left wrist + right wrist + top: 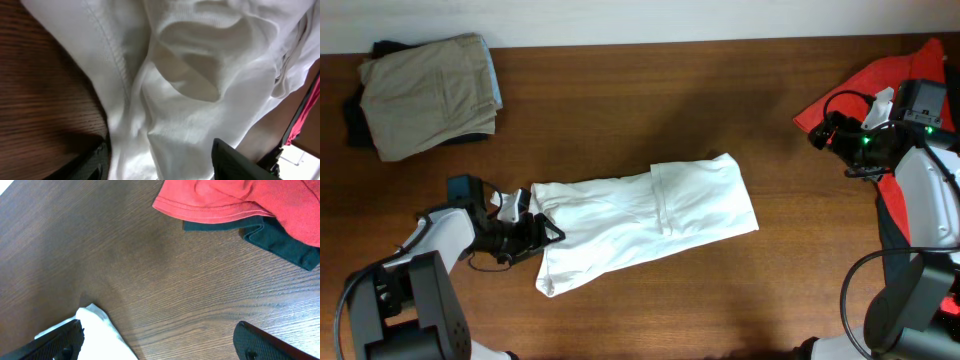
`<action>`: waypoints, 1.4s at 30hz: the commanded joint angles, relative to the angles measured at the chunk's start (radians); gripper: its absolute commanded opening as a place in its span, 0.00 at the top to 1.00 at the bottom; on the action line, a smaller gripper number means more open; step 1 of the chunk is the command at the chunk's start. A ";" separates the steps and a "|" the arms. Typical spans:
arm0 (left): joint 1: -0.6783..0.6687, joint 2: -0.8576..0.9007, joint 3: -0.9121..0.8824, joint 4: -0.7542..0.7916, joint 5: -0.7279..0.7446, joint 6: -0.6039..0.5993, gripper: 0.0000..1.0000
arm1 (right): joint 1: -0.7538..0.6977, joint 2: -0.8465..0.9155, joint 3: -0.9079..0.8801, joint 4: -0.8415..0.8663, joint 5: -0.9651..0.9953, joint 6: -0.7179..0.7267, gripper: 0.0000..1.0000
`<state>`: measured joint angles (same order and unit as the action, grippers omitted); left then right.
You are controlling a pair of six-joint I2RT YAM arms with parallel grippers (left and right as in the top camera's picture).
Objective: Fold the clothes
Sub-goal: 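Grasp the left end of the folded shirt with the left gripper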
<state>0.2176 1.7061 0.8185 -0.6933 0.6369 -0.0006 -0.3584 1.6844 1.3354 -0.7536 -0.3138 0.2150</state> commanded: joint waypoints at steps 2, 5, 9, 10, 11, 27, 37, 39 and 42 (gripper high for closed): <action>-0.002 0.013 -0.032 0.013 -0.030 -0.010 0.21 | 0.000 -0.011 0.019 0.003 0.009 0.011 0.01; -0.007 0.013 -0.032 0.014 -0.029 -0.011 0.20 | 0.000 -0.011 0.019 0.003 0.009 0.011 0.01; -0.056 0.013 -0.032 0.032 -0.030 -0.033 0.15 | 0.000 -0.011 0.019 0.003 0.009 0.011 0.01; -0.074 0.013 -0.032 0.040 -0.030 -0.042 0.15 | 0.000 -0.011 0.019 0.003 0.009 0.011 0.01; -0.096 0.013 -0.032 0.050 -0.031 -0.056 0.16 | 0.000 -0.011 0.019 0.003 0.009 0.011 0.01; -0.182 0.014 -0.032 0.135 -0.130 -0.165 0.94 | 0.000 -0.011 0.019 0.003 0.009 0.011 0.01; -0.118 0.014 0.191 -0.117 -0.447 -0.218 0.99 | 0.000 -0.011 0.019 0.003 0.009 0.011 0.01; -0.094 0.014 0.283 -0.204 -0.536 -0.249 0.99 | 0.000 -0.011 0.019 0.003 0.009 0.011 0.01; -0.072 0.014 0.417 -0.298 -0.578 -0.254 0.99 | 0.000 -0.011 0.019 0.003 0.009 0.011 0.02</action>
<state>0.1211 1.7187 1.1038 -0.9360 0.1905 -0.2279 -0.3584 1.6844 1.3354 -0.7536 -0.3107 0.2218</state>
